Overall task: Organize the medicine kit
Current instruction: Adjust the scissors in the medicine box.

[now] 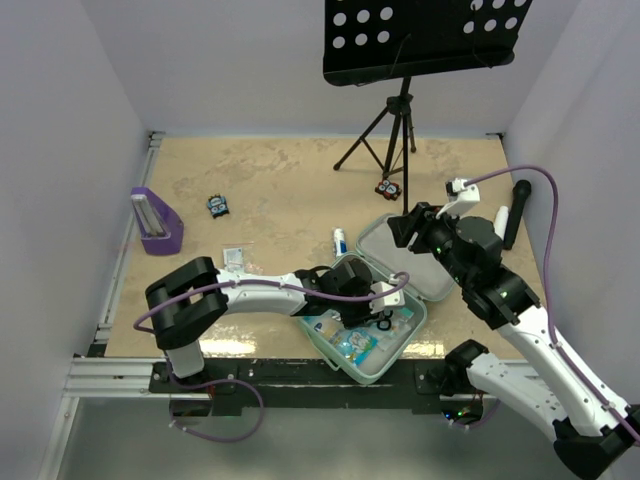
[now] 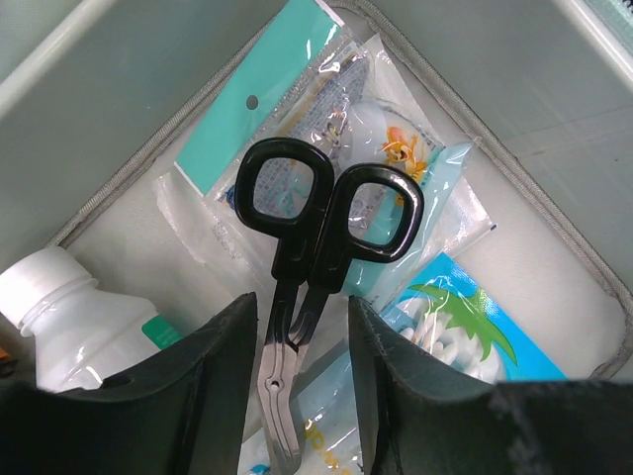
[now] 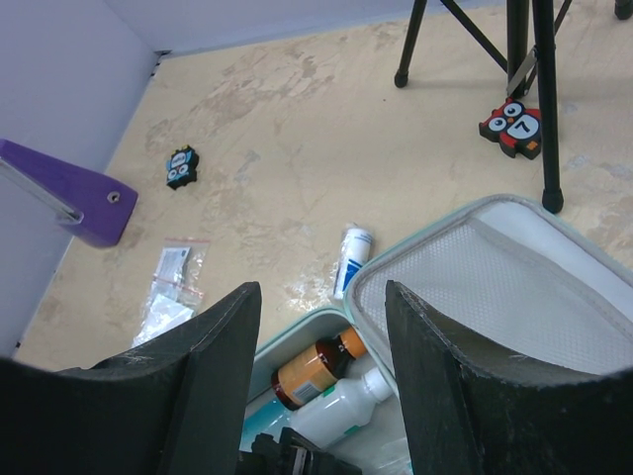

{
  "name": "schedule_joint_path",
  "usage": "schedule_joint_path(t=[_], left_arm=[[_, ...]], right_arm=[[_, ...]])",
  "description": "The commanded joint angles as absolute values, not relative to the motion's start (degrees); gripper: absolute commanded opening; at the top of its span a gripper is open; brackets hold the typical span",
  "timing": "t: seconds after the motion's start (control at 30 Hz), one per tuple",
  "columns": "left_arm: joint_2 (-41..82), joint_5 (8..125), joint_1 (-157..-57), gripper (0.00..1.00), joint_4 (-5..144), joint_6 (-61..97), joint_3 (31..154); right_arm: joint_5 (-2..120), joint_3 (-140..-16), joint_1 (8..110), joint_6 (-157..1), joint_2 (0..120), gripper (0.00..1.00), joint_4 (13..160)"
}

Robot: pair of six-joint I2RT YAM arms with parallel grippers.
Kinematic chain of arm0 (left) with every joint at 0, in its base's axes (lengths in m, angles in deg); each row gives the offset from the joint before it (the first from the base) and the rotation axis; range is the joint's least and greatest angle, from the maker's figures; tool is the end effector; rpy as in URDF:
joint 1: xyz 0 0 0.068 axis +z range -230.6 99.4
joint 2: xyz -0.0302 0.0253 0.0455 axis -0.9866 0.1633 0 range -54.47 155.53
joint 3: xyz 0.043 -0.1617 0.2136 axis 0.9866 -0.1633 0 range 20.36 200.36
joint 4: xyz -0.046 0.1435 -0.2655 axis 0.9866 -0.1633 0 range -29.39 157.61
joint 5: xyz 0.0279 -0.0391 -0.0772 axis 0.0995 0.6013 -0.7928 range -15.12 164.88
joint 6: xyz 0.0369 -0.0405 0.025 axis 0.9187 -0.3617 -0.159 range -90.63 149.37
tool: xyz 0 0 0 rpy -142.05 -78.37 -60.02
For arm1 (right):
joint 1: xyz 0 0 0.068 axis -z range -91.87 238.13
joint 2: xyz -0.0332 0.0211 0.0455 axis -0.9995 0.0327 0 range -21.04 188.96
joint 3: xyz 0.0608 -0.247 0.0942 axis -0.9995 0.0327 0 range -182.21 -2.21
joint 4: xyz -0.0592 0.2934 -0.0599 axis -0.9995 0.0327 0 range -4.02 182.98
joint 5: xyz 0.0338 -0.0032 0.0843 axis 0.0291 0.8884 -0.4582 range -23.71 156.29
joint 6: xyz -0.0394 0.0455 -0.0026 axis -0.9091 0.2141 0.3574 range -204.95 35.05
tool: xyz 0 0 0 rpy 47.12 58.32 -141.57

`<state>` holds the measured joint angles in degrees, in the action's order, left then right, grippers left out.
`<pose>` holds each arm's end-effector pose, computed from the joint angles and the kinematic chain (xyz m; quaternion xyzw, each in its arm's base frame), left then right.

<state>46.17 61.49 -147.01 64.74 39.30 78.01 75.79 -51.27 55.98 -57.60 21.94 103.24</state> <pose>0.1523 -0.3745 0.1323 0.6033 0.6966 -0.2717 0.2776 0.1963 0.1145 0.3600 0.0203 0.7715 0.2584 0.5810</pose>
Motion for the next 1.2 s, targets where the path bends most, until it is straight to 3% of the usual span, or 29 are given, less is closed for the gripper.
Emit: schedule_joint_path(t=[0.0, 0.67, 0.97, 1.17], left_arm=[[46.34, 60.29, -147.05, 0.43, 64.71, 40.53, 80.22], [43.62, 60.9, -147.05, 0.23, 63.75, 40.09, 80.31], [42.73, 61.17, -147.05, 0.36, 62.34, 40.09, 80.22], [43.26, 61.43, -147.05, 0.39, 61.99, 40.26, 79.78]], right_arm=[[76.49, -51.96, 55.87, -58.15, 20.8, 0.58, 102.95], [76.57, -51.87, 55.87, -57.97, 20.44, 0.58, 102.95], [76.57, -51.78, 55.87, -58.15, 20.44, 0.58, 102.86], [76.66, -51.7, 55.96, -58.06, 20.27, 0.58, 102.95]])
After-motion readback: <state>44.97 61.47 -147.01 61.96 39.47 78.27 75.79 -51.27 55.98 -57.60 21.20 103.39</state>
